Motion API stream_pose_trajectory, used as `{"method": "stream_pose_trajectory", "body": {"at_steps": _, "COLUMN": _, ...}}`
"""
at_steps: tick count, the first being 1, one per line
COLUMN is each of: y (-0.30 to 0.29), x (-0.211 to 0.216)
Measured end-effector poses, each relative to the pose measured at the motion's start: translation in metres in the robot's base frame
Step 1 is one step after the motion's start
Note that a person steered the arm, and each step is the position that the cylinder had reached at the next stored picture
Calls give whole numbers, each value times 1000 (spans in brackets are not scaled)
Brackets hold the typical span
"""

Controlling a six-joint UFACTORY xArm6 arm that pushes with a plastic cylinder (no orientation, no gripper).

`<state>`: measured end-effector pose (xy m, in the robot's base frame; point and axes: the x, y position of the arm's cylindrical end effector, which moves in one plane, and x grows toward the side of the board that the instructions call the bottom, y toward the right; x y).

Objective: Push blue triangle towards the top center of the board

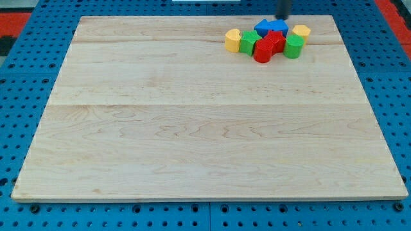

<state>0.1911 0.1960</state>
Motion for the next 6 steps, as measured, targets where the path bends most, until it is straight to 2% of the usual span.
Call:
{"method": "stream_pose_trajectory", "body": {"at_steps": 1, "y": 20, "x": 14}}
{"method": "stream_pose_trajectory", "body": {"at_steps": 3, "y": -27, "x": 29}}
{"method": "stream_pose_trajectory", "body": {"at_steps": 6, "y": -43, "x": 50}}
